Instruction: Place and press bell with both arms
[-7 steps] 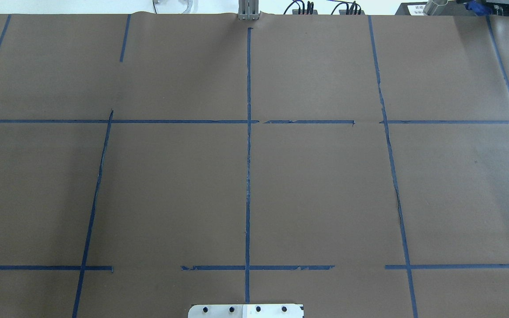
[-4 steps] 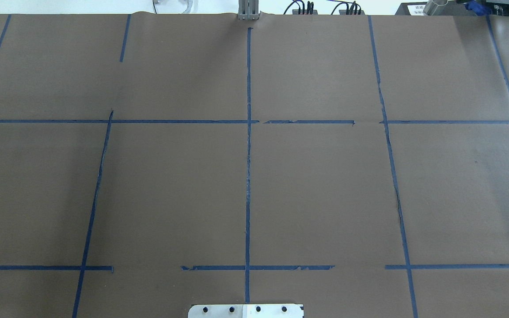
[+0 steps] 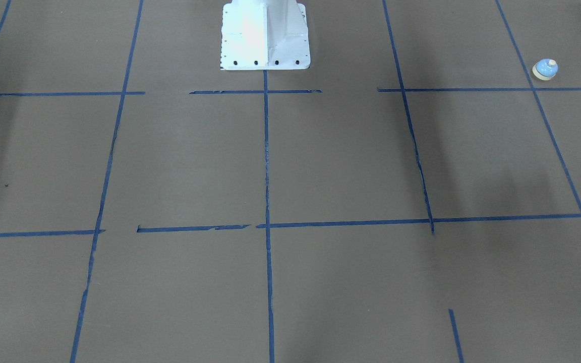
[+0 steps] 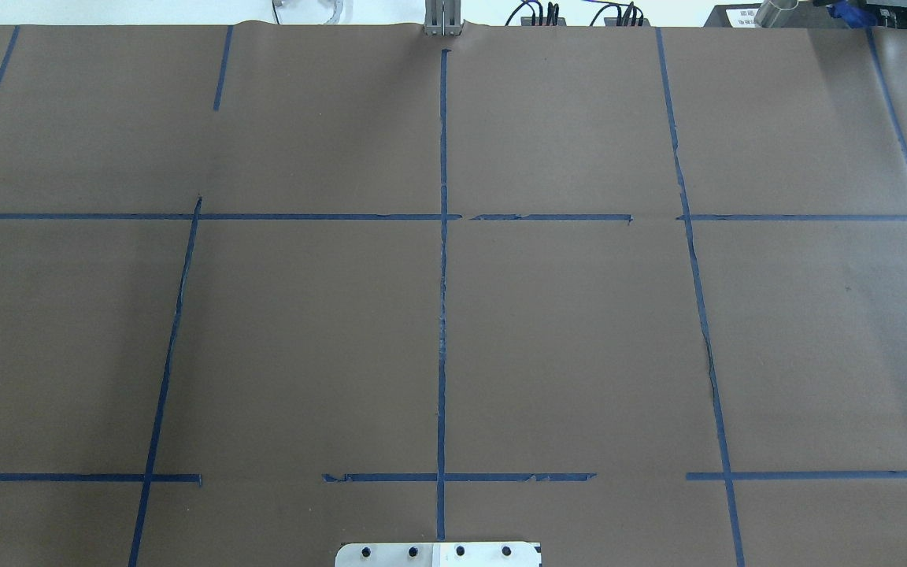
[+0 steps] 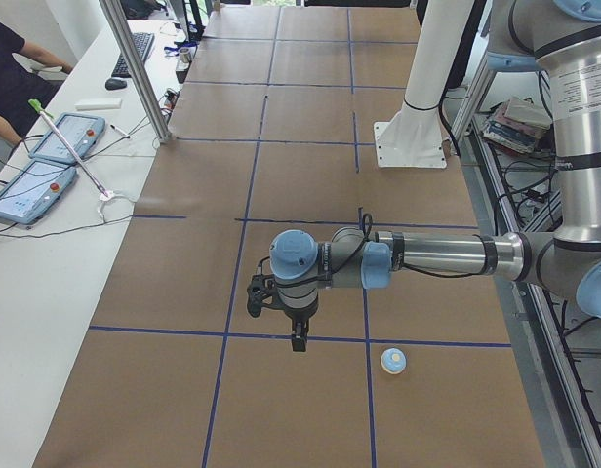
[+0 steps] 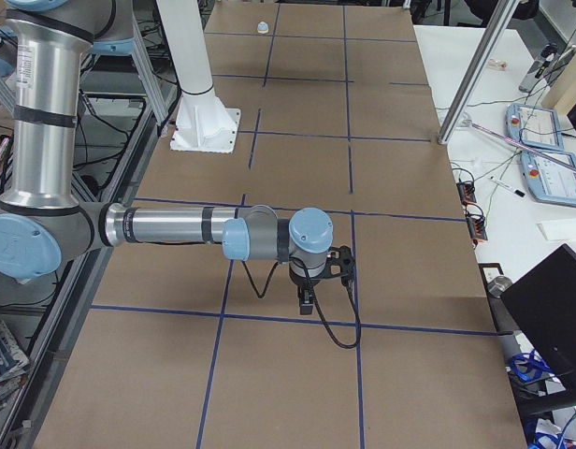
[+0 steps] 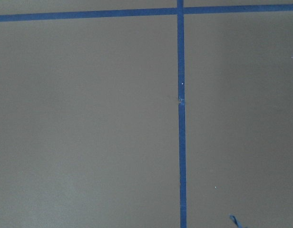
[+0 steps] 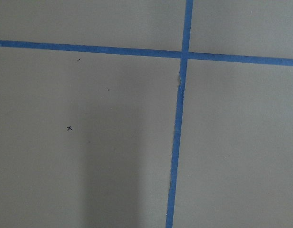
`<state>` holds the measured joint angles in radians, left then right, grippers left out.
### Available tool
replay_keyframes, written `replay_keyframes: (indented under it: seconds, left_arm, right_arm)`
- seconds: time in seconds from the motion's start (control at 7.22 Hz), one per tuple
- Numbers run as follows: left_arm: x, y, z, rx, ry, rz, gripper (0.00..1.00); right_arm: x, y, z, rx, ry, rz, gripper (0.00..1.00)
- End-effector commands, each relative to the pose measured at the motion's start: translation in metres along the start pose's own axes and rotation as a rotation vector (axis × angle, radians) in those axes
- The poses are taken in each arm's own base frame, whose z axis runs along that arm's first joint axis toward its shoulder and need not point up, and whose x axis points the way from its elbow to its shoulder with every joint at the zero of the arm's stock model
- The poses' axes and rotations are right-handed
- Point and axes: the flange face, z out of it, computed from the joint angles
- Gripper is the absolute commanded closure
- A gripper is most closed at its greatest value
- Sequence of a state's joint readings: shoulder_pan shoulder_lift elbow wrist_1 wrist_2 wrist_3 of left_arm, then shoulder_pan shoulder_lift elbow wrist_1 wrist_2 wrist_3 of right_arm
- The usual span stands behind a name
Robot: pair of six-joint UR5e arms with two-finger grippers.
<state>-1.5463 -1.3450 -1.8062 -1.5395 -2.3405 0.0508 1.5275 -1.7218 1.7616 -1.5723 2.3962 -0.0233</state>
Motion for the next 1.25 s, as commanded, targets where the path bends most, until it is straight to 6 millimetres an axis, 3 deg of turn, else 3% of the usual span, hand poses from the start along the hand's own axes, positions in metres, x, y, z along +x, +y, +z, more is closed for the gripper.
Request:
replay_keyframes:
  seconds: [0.0,0.69,0.83,1.11]
  left_arm:
    - [0.008,-0.002,0.008,-0.017,0.005,0.013,0.0]
    - [0.012,0.0,0.007,0.005,0.046,0.037,0.0]
    - [0.019,-0.004,0.005,0.045,0.055,0.091,0.0]
    - [0.062,-0.012,0.027,0.051,0.092,0.176,0.0]
  right_arm:
    - [0.0,0.0,0.001,-0.002,-0.003,-0.001,0.0]
    - [-0.007,-0.001,0.007,-0.016,-0.003,-0.017,0.0]
    - [-0.007,-0.001,0.007,-0.015,-0.004,-0.016,0.0]
    - [-0.008,-0.001,0.008,-0.019,-0.004,-0.016,0.0]
